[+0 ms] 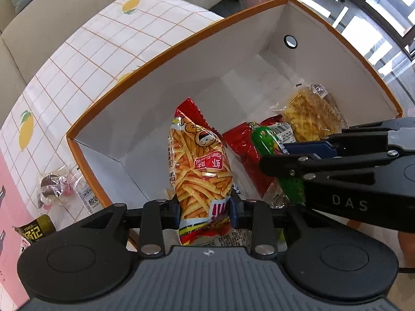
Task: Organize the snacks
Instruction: 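Lower both snacks into the orange box and open both grippers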
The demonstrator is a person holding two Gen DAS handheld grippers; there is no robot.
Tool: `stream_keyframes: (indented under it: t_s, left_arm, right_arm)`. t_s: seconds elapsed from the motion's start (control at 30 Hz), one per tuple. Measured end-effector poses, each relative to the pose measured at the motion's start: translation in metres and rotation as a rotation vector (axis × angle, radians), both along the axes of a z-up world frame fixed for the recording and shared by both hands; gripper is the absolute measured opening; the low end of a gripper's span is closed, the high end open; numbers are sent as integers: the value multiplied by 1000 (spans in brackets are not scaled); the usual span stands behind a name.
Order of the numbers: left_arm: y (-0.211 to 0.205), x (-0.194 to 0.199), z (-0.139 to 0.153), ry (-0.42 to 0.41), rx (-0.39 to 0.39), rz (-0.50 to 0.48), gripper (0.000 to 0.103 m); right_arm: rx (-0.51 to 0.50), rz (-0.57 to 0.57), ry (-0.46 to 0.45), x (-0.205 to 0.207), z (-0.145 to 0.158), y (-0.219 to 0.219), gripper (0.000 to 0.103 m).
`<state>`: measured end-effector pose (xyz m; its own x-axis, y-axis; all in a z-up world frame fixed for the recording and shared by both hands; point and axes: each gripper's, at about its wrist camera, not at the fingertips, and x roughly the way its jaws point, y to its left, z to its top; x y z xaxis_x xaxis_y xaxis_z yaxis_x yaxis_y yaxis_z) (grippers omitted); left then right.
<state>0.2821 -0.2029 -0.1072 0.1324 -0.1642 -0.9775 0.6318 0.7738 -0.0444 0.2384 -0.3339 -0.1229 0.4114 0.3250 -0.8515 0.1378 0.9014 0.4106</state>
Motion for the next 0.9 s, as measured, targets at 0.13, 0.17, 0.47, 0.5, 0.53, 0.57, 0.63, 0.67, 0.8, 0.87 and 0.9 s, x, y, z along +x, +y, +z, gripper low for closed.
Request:
stream_keyframes:
  t_s: [0.13, 0.17, 0.47, 0.5, 0.53, 0.57, 0.63, 0.67, 0.8, 0.87, 0.9]
  left_arm:
    - [-3, 4, -1, -27, 28, -7, 41]
    - [-4, 4, -1, -41, 40, -14, 44]
    - [7, 3, 14, -102, 22, -2, 53]
    - [10, 3, 16, -106, 9, 13, 53]
    - [12, 3, 19, -111, -7, 29, 53]
    - [15, 2, 22, -117, -22, 46, 50]
    - [17, 1, 26, -125, -43, 73, 48]
    - [19, -1, 28, -128, -54, 81, 48]
    - [24, -9, 38, -152, -83, 99, 48]
    - [28, -13, 41, -165, -90, 107, 48]
    - [29, -14, 43, -168, -92, 111, 48]
  right_arm:
    - [16, -20, 8, 6, -3, -1, 20]
    - [21, -22, 10, 6, -4, -1, 20]
    - [24, -7, 27, 11, -10, 4, 20]
    - [24, -5, 28, 12, -11, 5, 20]
    - [21, -2, 29, 13, -11, 6, 20]
    - [16, 2, 29, 13, -11, 7, 20]
    - [0, 12, 34, 14, -12, 11, 20]
    - [-7, 16, 39, 16, -14, 13, 20]
    - [-19, 20, 64, 20, -19, 17, 21]
    - [-20, 18, 68, 21, -21, 17, 22]
    - [-18, 17, 68, 21, -21, 17, 22]
